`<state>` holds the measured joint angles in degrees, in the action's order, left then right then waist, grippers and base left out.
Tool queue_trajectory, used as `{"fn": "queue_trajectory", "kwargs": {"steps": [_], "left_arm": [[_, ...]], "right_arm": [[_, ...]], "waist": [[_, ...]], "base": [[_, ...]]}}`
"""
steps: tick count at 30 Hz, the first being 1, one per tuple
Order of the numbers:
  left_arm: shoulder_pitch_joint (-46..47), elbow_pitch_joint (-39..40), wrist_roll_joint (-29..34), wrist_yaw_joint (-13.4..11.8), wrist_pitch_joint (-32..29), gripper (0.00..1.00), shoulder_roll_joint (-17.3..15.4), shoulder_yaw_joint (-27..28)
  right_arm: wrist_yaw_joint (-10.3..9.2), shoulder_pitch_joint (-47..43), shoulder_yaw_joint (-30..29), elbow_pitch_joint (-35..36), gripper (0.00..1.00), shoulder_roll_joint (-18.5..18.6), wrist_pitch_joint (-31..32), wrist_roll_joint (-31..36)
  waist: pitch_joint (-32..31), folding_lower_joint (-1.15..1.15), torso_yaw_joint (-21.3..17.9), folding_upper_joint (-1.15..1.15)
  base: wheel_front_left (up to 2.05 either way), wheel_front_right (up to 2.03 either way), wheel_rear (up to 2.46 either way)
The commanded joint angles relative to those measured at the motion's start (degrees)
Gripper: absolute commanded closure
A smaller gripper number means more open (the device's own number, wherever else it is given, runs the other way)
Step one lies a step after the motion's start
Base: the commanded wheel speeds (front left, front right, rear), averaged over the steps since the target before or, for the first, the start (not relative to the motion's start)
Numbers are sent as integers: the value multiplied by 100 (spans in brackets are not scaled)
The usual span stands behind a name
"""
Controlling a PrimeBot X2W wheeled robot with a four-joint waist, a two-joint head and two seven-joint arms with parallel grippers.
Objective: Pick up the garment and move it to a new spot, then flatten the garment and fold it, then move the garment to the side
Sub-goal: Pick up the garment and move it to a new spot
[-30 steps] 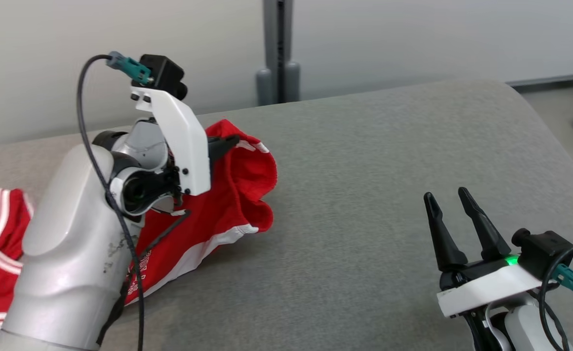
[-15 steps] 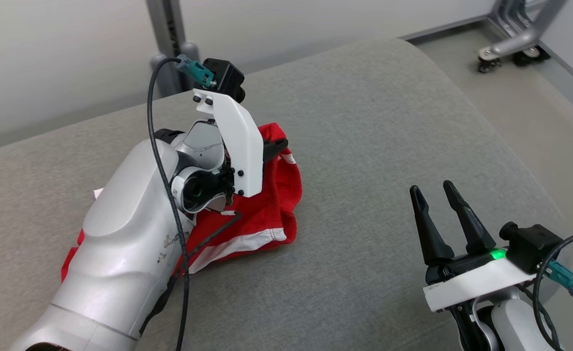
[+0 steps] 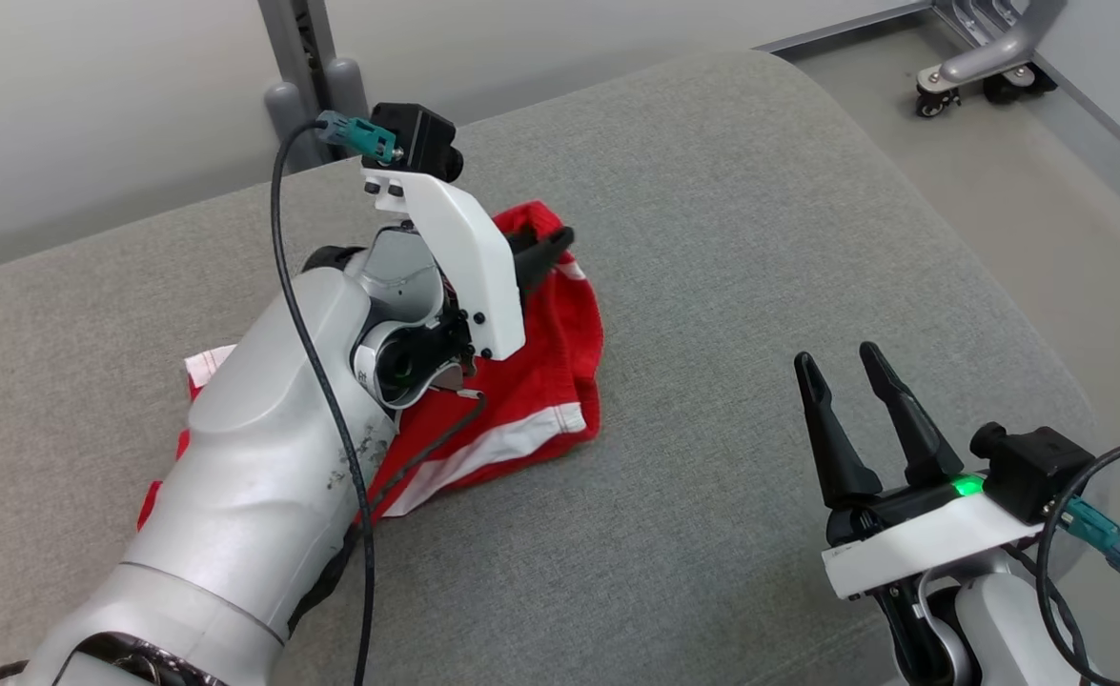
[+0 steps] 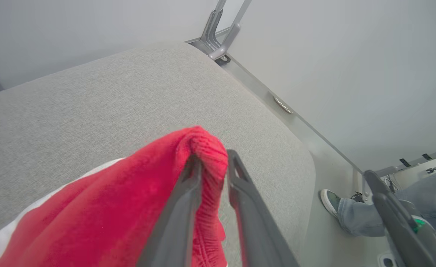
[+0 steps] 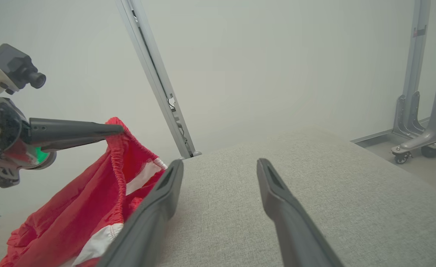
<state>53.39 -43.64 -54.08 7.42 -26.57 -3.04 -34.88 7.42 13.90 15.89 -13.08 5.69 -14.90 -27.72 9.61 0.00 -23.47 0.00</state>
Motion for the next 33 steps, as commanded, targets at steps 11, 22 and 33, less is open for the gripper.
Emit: {"fn": "queue_trajectory", "kwargs": {"steps": [11, 22, 33], "left_arm": [[280, -31, -711, 6, 585, 0, 4, -703], [-230, 967, -913, 6, 1372, 0, -888, -942], [-1558, 1893, -366, -530, 3145, 0, -1890, -591]], "right_arm": [[13, 3, -174, -10, 0, 197, -20, 62], [13, -380, -410, 14, 0, 389, -20, 165], [13, -702, -466, 33, 0, 485, -20, 154]], "waist": [[-148, 0, 647, 0], [-582, 0, 1171, 0], [-901, 0, 1549, 0]], "base": [[0, 0, 0], [0, 0, 0], [0, 0, 0]]}}
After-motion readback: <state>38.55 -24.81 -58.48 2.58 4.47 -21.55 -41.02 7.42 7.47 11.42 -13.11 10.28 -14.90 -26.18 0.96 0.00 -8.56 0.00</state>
